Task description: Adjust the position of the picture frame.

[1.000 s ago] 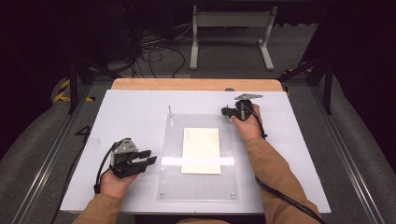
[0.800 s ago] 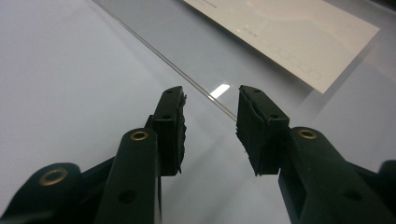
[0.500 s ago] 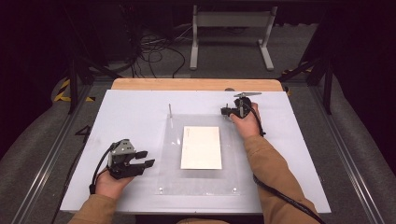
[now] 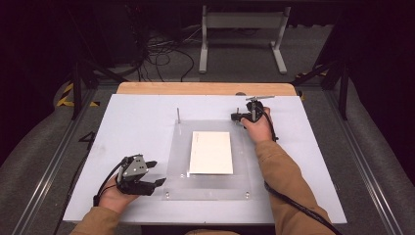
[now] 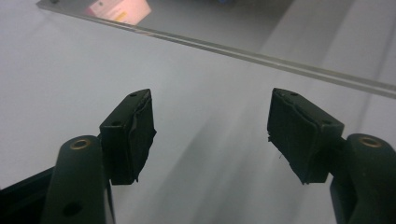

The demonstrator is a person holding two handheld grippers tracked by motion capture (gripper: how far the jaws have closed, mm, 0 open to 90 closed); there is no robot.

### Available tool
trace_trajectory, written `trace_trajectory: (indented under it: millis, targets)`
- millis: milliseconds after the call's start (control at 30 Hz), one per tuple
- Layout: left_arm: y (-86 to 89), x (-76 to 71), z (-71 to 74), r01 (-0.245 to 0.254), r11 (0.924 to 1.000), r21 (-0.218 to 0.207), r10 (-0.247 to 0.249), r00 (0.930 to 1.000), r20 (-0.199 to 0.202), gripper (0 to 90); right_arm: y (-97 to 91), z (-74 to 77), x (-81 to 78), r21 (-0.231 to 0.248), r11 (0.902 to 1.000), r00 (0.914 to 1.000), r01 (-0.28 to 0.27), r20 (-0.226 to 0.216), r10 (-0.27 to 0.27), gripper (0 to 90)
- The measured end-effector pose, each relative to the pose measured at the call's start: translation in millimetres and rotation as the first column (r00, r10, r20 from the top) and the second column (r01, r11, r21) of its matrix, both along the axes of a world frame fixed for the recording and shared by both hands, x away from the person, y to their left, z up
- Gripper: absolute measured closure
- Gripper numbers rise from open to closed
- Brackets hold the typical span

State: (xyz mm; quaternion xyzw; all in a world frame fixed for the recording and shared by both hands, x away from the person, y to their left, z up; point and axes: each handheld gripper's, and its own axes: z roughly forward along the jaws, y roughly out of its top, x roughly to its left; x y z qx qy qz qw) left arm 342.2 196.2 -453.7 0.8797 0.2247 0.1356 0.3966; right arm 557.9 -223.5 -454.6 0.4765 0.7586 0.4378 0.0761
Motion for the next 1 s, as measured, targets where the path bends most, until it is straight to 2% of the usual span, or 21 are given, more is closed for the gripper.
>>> trace_trajectory:
  millis: [67,167,200,267,367,400,500,600,700,733,767,800,833,900,933,967,1000]
  targets:
    - [-0.5,0.1,-0.9,0.005,1.0000,0.000,-0.005,1.0000,-0.002,29.3,0.1,-0.1,0.3,0.002,1.0000,1.0000,0.001,-0.003,-0.001,83.3]
    - [-5.1,-1.6,-2.0,0.034,0.9994,0.004,-0.034,0.9985,0.044,24.1,-0.6,-1.0,1.1,0.007,0.9999,0.9999,-0.008,-0.015,0.009,82.6]
    - [-5.1,-1.6,-2.0,0.034,0.9994,0.004,-0.034,0.9985,0.044,22.9,-0.6,-1.0,1.1,0.007,0.9999,0.9999,-0.008,-0.015,0.009,82.6]
    - [-7.9,-2.2,-3.1,0.038,0.9988,0.031,-0.040,0.9969,0.068,20.4,0.2,-1.0,1.4,0.002,1.0000,0.9996,-0.008,-0.027,0.008,82.3]
    - [-11.6,-1.7,-6.2,0.052,0.9981,0.033,-0.054,0.9955,0.077,17.8,0.2,-1.4,1.6,0.005,1.0000,0.9995,-0.006,-0.030,0.006,82.3]
    - [-13.9,-2.2,-6.8,0.056,0.9974,0.046,-0.060,0.9945,0.086,17.8,0.0,-1.6,1.8,0.009,0.9999,0.9995,-0.007,-0.032,0.007,82.2]
    - [-21.2,-3.6,-7.5,0.078,0.9938,0.079,-0.089,0.9858,0.143,15.3,0.0,-1.8,2.7,0.016,0.9999,0.9991,-0.001,-0.042,0.001,82.3]
    - [-26.3,-4.2,-9.3,0.092,0.9929,0.075,-0.105,0.9758,0.192,12.5,0.4,-1.9,3.3,0.017,0.9998,0.9988,0.004,-0.048,-0.004,82.2]
    - [-32.6,-4.3,-10.4,0.114,0.9894,0.089,-0.134,0.9556,0.263,11.9,0.9,-1.9,3.3,0.016,0.9998,0.9987,0.009,-0.051,-0.008,82.2]
    - [-34.4,-4.0,-10.3,0.122,0.9883,0.091,-0.143,0.9516,0.272,12.2,1.1,-2.0,3.1,0.015,0.9998,0.9988,0.010,-0.049,-0.010,82.2]
    - [-34.4,-4.0,-10.3,0.122,0.9883,0.091,-0.143,0.9516,0.272,12.9,0.9,-2.3,3.0,0.016,0.9998,0.9988,0.009,-0.048,-0.008,82.1]
    - [-39.8,-5.0,-11.0,0.125,0.9855,0.115,-0.154,0.9418,0.299,14.4,0.3,-2.8,3.0,0.022,0.9997,0.9989,0.008,-0.047,-0.007,82.0]
    - [-39.8,-5.0,-11.0,0.125,0.9855,0.115,-0.154,0.9418,0.299,13.9,0.3,-2.8,3.0,0.022,0.9997,0.9989,0.008,-0.047,-0.007,82.0]
    - [-41.6,-6.2,-10.5,0.116,0.9847,0.130,-0.152,0.9369,0.315,14.7,0.2,-3.3,3.0,0.022,0.9997,0.9990,0.006,-0.044,-0.005,82.0]
    - [-41.6,-6.8,-10.4,0.105,0.9858,0.131,-0.142,0.9373,0.318,15.9,0.2,-3.4,3.0,0.023,0.9997,0.9990,0.006,-0.044,-0.005,82.1]
    - [-41.9,-5.8,-10.2,0.110,0.9852,0.131,-0.148,0.9323,0.330,17.4,0.3,-3.5,2.9,0.023,0.9997,0.9991,0.008,-0.042,-0.007,82.1]
    - [-41.5,-6.3,-10.3,0.091,0.9874,0.129,-0.130,0.9340,0.333,20.4,0.2,-4.0,2.7,0.027,0.9996,0.9991,0.010,-0.040,-0.009,82.0]
